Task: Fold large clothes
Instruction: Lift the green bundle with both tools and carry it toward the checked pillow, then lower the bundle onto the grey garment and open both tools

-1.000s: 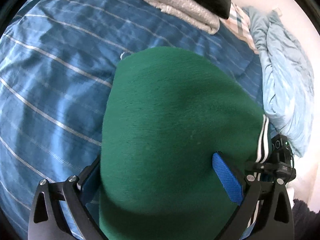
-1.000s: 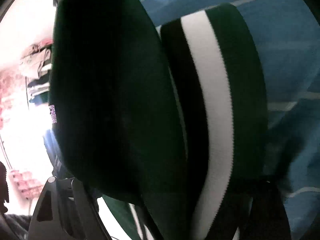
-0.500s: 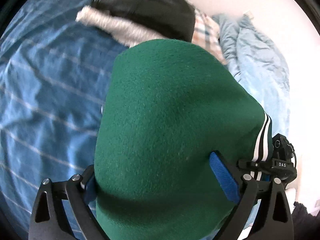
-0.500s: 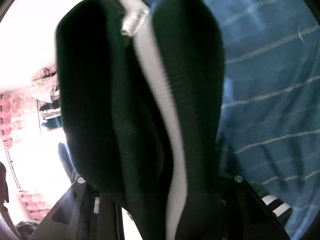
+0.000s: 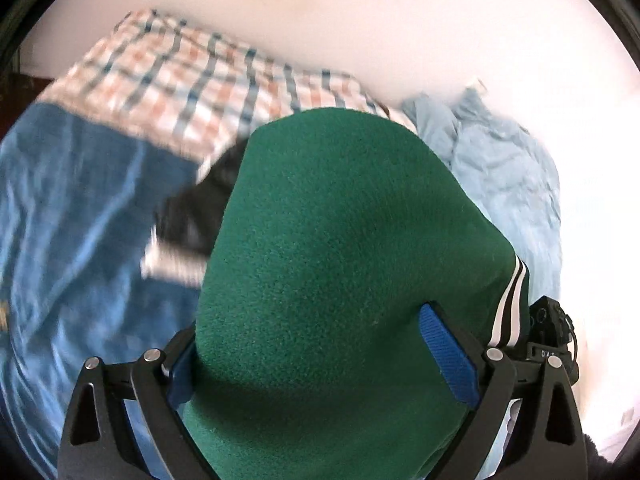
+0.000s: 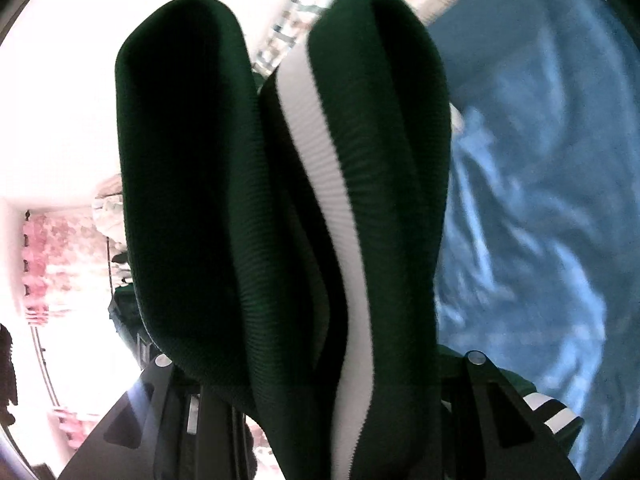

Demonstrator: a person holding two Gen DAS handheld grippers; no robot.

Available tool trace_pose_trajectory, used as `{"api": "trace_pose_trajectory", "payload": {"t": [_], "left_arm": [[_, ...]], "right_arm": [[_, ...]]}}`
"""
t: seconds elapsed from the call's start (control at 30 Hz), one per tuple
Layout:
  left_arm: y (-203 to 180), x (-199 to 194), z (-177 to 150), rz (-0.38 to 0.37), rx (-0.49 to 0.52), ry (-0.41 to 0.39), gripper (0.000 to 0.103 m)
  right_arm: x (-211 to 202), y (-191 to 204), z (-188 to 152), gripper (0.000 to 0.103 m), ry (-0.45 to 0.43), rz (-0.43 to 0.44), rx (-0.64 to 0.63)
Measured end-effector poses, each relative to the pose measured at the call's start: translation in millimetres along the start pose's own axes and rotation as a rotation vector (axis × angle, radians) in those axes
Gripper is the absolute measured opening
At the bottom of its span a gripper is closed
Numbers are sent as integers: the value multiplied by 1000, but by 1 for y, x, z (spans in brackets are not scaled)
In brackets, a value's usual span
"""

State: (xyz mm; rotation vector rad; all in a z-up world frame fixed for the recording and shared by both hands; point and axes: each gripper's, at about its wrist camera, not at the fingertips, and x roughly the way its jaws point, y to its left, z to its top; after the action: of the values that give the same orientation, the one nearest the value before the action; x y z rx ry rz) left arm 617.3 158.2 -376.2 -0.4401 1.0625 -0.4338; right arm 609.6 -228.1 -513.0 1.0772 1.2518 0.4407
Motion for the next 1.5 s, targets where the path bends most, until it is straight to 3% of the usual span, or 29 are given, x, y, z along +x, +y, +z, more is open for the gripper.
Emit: {"api": "trace_pose_trajectory", "payload": {"t": [0.13,0.3,0.4,0.43,0.5,0.6,0.63,0.7,0.83,0.97,1.03,1.1,1.13,1.23,1.5], "left_arm": [[9,29,69,12,-16,-16,98],[33,95,141,80,6,-9,98],[47,141,161,183,80,20,98],[48,152,165,233,120,35,98],[50,174,163,302,205,69,98],[57,193,150,344,252,105,98],[58,193,148,346,243,105,98],[59,187,142,348,217,81,98],[50,162,132,399,149,37,99],[34,131,121,479,109,-15,101],[23,115,113,521,109,-41,101],[8,95,99,558,112,-50,101],[4,87,94,569,108,-54,101],[-16,54,74,583,110,-66,102],[-74,-44,14,582,186,-115,102]], "right_arm": [[50,33,84,36,-3,-8,-10],[109,33,174,36,19,-61,7],[149,21,208,36,35,-127,39],[171,41,228,36,36,-134,43],[164,30,261,39,43,-184,25],[173,40,270,48,41,-278,-47],[173,39,268,49,41,-302,-58],[171,43,261,65,42,-367,-69],[163,61,248,79,-4,-505,-130],[135,95,204,89,-154,-761,-257],[133,102,185,90,-208,-881,-307],[120,118,142,92,-243,-986,-346],[95,136,112,92,-251,-1009,-354],[73,156,53,93,-278,-1072,-387],[-1,227,-83,94,-396,-1068,-451]]}}
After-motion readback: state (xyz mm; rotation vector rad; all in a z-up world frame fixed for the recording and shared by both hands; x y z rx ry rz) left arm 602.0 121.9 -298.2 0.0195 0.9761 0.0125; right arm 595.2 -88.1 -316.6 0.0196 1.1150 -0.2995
